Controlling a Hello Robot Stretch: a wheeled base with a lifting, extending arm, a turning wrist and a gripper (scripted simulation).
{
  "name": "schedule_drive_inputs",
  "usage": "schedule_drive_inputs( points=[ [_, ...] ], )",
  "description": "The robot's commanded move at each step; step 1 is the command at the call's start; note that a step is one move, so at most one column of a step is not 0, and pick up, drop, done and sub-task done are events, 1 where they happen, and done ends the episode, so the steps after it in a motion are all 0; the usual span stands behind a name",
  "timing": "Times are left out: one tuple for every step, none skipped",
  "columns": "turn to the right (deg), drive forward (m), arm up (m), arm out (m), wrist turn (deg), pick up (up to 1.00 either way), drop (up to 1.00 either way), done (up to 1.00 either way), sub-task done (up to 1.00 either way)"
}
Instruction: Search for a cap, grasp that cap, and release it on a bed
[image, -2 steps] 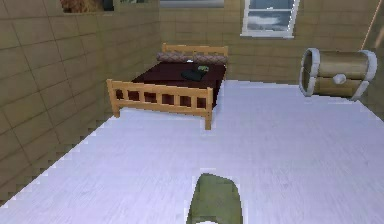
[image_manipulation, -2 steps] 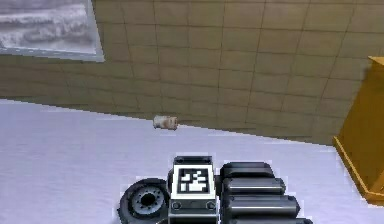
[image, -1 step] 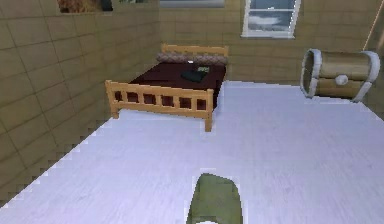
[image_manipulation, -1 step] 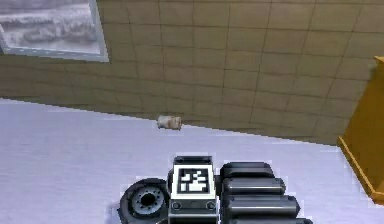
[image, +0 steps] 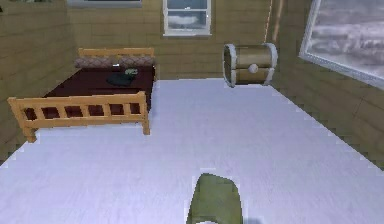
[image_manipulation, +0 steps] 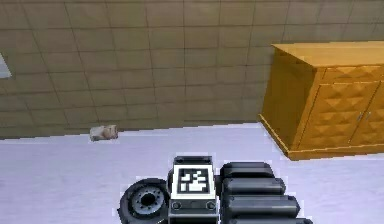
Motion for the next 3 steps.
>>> schedule_drive_inputs(
  points=[
    [0.0,1.0,0.0,0.0,0.0,0.0,0.0,0.0,0.0],
    [3.0,0.0,0.0,0.0,0.0,0.0,0.0,0.0,0.0],
    [0.0,1.0,0.0,0.0,0.0,0.0,0.0,0.0,0.0]
  ],
)
